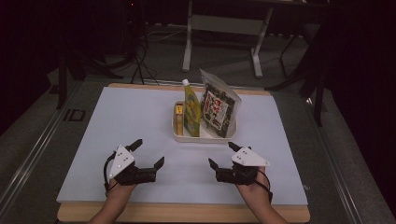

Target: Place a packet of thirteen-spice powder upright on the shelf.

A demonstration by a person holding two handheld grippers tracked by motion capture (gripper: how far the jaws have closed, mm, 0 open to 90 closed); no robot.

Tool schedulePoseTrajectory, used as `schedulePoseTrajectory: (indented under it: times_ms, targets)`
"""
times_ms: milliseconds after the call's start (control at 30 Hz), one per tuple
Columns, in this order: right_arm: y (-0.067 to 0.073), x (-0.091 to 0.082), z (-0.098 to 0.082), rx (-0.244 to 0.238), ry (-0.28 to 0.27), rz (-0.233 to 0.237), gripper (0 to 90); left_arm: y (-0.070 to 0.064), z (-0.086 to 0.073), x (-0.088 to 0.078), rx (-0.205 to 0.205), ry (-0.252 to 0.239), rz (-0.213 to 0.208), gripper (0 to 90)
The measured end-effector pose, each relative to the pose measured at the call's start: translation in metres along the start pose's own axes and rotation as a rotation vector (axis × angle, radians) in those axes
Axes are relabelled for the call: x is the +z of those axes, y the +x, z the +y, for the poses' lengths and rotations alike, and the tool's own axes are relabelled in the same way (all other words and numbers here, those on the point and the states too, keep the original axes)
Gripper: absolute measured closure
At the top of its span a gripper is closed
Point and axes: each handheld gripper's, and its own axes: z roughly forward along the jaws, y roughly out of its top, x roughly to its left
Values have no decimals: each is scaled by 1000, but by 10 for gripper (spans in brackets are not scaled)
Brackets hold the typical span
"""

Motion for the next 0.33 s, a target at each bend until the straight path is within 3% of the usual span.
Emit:
schedulePoseTrajectory:
  times_ms: [333]
  targets:
    - [-5, -4, -10, -4, 20, -15, 130, 0, -1, 1, -1, 3, -5, 27]
